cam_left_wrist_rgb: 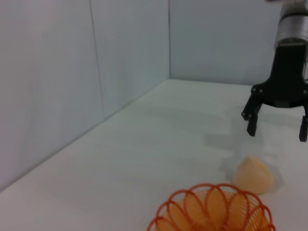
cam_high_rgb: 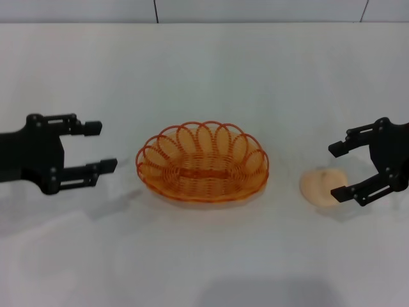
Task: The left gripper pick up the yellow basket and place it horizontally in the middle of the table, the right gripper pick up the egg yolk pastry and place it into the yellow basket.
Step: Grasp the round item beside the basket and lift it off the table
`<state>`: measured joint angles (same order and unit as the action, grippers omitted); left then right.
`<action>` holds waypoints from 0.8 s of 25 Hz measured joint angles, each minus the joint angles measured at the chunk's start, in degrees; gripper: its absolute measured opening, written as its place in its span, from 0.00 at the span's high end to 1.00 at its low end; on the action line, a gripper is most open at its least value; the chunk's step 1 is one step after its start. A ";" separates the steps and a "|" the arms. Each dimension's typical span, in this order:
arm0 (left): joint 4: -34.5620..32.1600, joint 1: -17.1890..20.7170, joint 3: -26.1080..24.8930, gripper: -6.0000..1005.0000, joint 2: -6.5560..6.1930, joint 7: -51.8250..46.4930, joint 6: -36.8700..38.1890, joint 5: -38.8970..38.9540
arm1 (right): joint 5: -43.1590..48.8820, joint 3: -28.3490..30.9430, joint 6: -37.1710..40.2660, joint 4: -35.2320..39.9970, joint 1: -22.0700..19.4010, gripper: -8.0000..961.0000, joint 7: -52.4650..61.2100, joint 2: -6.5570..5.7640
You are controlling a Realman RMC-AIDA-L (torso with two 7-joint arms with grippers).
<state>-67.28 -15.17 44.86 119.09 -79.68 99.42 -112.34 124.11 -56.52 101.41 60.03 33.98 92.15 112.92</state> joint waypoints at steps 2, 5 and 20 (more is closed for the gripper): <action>0.06 0.93 0.13 0.34 0.05 1.33 0.21 -0.31 | 0.10 -0.07 -0.44 -0.36 -0.11 0.12 0.00 0.41; 0.08 3.17 0.26 0.34 0.21 3.57 0.55 -0.36 | 0.22 -0.41 -1.51 -0.56 -0.21 0.15 -0.21 1.01; 0.55 7.62 -0.14 0.34 0.38 8.44 3.31 1.03 | 3.52 -5.96 -10.46 -6.33 2.68 0.29 0.14 1.94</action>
<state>-66.73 -7.55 44.72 119.46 -71.24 102.73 -111.31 127.63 -62.49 90.95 53.69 36.66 92.29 114.86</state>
